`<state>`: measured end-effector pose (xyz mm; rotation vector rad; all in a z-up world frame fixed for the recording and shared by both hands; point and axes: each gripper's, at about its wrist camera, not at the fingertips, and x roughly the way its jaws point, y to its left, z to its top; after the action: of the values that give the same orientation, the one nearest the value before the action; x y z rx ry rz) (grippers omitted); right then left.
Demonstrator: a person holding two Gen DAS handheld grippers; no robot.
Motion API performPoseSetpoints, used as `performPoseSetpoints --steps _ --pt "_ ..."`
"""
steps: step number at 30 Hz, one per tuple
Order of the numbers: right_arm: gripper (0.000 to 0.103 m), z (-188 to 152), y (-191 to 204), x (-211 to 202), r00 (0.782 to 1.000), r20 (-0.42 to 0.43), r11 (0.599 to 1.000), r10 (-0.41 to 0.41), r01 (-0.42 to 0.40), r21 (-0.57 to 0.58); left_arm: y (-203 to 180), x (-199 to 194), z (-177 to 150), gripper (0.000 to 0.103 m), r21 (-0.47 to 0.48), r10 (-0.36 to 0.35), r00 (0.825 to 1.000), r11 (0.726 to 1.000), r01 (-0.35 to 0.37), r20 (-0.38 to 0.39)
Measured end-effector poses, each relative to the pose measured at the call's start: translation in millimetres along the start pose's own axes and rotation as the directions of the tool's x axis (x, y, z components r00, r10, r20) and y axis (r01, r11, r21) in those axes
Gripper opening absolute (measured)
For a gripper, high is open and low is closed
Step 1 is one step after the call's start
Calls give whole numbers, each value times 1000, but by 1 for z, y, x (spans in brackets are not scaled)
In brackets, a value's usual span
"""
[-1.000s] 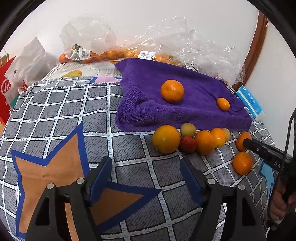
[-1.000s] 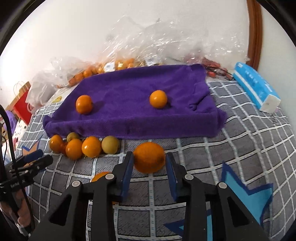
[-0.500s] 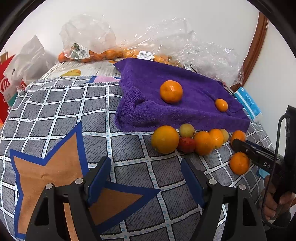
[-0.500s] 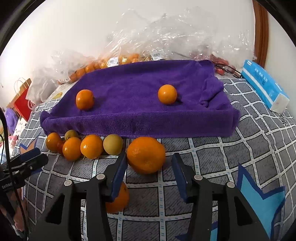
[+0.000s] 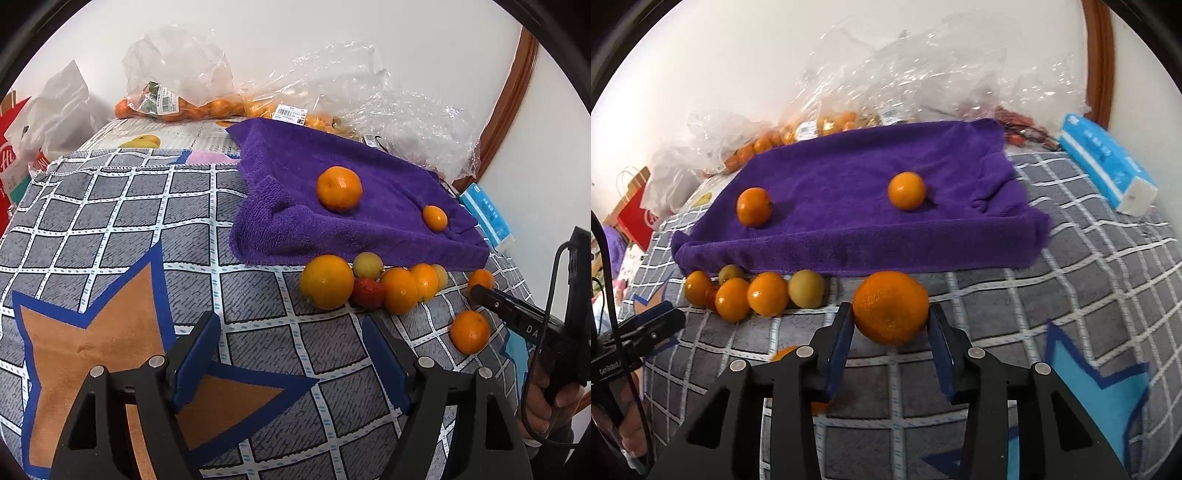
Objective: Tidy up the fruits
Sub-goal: 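Approach the large orange with the right tool and close on it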
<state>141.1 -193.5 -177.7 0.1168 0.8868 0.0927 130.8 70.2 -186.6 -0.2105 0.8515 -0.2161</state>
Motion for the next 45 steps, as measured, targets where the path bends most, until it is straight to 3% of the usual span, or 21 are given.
performPoseSetpoints --steps 19,24,29,32,33,34,39,45 --pt "41 -7 1 13 1000 -17 1000 -24 24 -16 -2 1 0 77 9 14 1000 1000 -14 -2" --pt "30 -7 0 12 999 -14 999 -34 33 -15 -4 1 0 77 25 31 1000 999 -30 -7" --pt "29 -8 -1 11 1000 -13 1000 -19 18 -10 -2 -1 -1 77 15 10 1000 1000 -10 -9" --pt "34 -8 -1 10 1000 -11 1000 -7 7 -14 -7 -4 -3 77 37 27 999 999 -26 -23" --pt "40 -8 -1 10 1000 -11 1000 -8 8 -14 -9 -5 -4 77 46 30 999 999 -28 -32" --pt "46 -7 -1 10 1000 -10 1000 -13 13 -13 -11 -5 -5 77 47 26 999 999 -25 -39" --pt "57 -3 0 11 999 1 998 -53 53 -18 -12 -8 -2 77 16 -8 997 1000 9 -79" --pt "58 2 3 16 998 -3 997 -63 63 -37 -11 -11 5 78 -25 -36 996 999 34 -83"
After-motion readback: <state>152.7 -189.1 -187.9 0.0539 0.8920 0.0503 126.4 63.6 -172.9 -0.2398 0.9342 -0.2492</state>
